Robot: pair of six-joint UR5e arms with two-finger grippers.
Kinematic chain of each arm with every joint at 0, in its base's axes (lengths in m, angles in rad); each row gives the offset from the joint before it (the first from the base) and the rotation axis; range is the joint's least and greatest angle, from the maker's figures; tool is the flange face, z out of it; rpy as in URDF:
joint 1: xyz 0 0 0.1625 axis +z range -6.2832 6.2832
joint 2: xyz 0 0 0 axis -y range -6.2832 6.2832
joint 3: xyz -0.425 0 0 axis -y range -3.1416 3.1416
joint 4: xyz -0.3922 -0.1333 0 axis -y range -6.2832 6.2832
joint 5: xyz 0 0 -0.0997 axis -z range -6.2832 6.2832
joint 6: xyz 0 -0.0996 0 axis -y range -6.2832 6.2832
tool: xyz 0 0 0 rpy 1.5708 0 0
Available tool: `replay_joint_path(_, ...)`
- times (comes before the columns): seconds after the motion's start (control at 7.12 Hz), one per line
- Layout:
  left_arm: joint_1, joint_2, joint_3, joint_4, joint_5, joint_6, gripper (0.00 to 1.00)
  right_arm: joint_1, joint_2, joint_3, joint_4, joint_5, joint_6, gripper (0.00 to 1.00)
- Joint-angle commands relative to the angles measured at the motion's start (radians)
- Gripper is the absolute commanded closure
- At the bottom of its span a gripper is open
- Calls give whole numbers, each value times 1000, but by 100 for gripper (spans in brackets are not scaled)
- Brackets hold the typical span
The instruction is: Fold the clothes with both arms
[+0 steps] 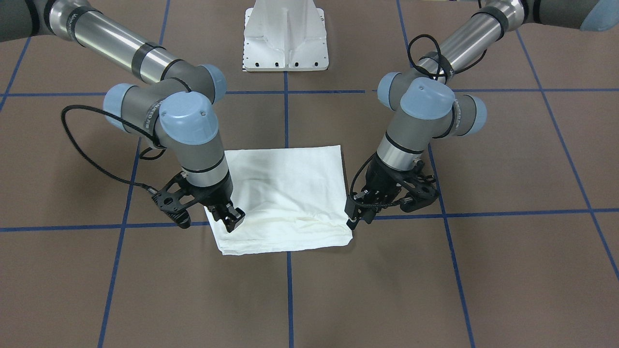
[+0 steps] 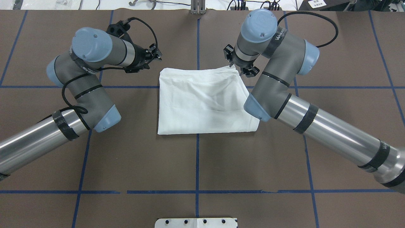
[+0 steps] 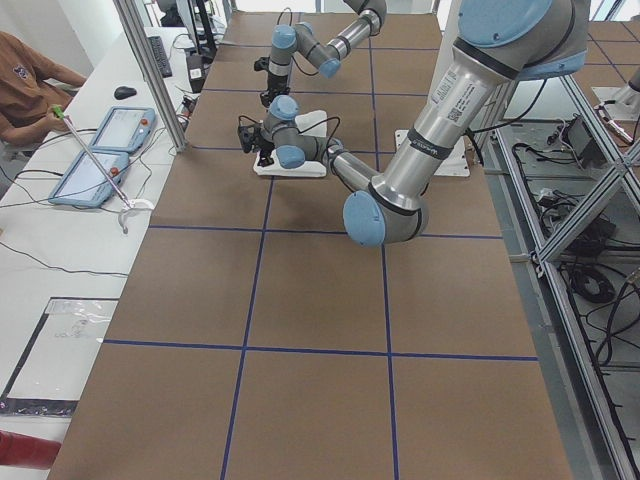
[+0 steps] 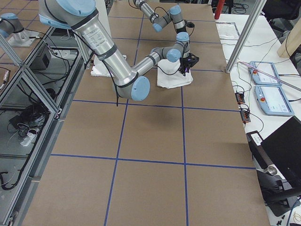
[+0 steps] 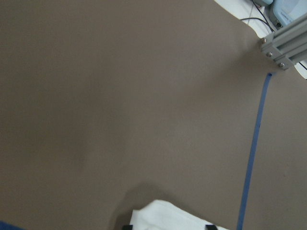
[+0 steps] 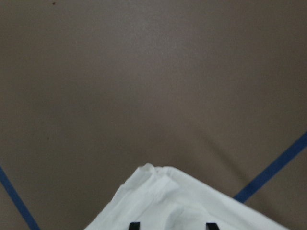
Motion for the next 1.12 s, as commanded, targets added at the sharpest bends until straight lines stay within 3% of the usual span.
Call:
replay_joint_path(0.0,-49,10,10,-3,-6,108,39,98,-89,-1,6,51,-255,0)
replay_joint_path(0.14,-61,30,7,-6,-38,195,39,139,-143,8,6,74,-388,0)
replay_joint_path(0.42,-155,166,-97,-3,-221,534,39,263,-273,58,9,233,-679,0)
replay_joint_path(0.7,-315,287,-143,8,-373,831,39,429,-431,91,9,374,-1125,0)
replay_joint_path(0.98,-458,396,-148,15,-417,1136,39,622,-520,79,-15,428,-1495,0)
